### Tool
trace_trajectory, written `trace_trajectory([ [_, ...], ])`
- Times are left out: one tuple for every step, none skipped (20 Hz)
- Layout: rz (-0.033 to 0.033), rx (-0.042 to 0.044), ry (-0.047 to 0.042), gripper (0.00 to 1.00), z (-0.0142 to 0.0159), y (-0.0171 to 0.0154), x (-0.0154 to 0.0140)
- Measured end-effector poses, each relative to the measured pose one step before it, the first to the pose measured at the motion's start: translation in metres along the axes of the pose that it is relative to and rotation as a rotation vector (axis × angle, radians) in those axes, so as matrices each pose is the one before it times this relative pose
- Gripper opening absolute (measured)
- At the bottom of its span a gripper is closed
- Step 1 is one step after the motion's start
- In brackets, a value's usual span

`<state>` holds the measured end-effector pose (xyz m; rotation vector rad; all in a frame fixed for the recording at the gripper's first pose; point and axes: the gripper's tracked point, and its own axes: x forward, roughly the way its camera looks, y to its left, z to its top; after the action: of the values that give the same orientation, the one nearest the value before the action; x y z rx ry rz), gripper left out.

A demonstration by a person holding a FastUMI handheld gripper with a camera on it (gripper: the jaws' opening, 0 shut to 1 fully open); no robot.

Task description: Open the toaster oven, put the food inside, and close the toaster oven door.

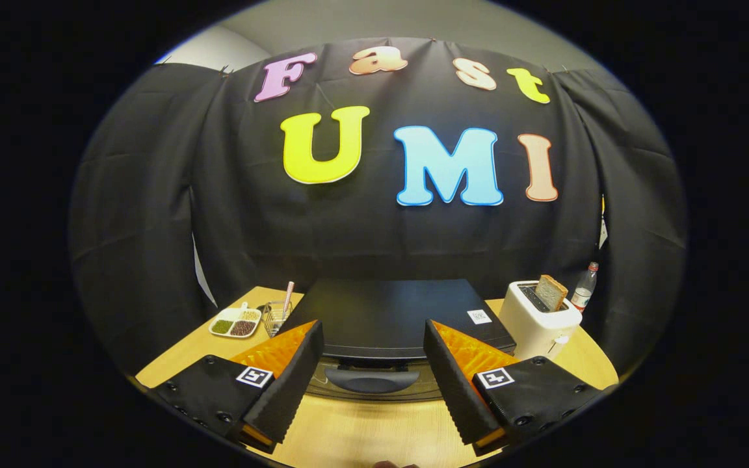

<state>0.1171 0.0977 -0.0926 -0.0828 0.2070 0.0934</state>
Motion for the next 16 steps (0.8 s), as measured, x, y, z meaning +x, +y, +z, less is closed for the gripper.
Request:
trace_trajectory([
  [0.00171, -0.00932, 0.01733, 0.98, -0.00720, 0.00077, 0.00542],
  [0.00368, -0.00426, 0.01427, 0.98, -0.00736, 0.00062, 0.00543],
  [0.00335, -0.00287, 0.01342, 0.98, -0.00630, 0.00056, 0.00466],
  [-0.00104, -0.00364, 0.01670, 0.98, -0.00793, -0.00006, 0.00437],
  [-0.00278, -0.00070, 0.01925, 0.98, -0.00750, -0.00160, 0.00521],
  [-0.00358, 0.00320, 0.01971, 0.98, -0.00699, 0.00014, 0.00496],
  [-0.00476, 0.00521, 0.01605, 0.98, -0.00534, -0.00076, 0.00525],
  [-0.00632, 0.00462, 0.01107, 0.98, -0.00325, -0.00034, 0.00487],
  [-0.00659, 0.00035, 0.00408, 0.98, -0.00095, -0.00097, 0.00473],
  [-0.00319, -0.00018, -0.00070, 0.98, 0.00041, 0.00093, 0.00452],
  [-0.00117, 0.00524, 0.00278, 0.98, 0.00059, 0.00014, 0.00452],
  [-0.00262, 0.00865, 0.00675, 0.98, -0.00292, 0.00028, 0.00380],
  [-0.00543, 0.00782, 0.01435, 0.98, -0.00243, -0.00038, 0.00287],
  [-0.00815, 0.00979, 0.01061, 0.99, -0.00192, -0.00045, -0.00075],
  [-0.00330, 0.00633, -0.01044, 0.99, 0.00144, 0.00074, 0.00140],
  [0.00044, -0.00530, 0.00878, 0.99, -0.00133, 0.00076, -0.00027],
])
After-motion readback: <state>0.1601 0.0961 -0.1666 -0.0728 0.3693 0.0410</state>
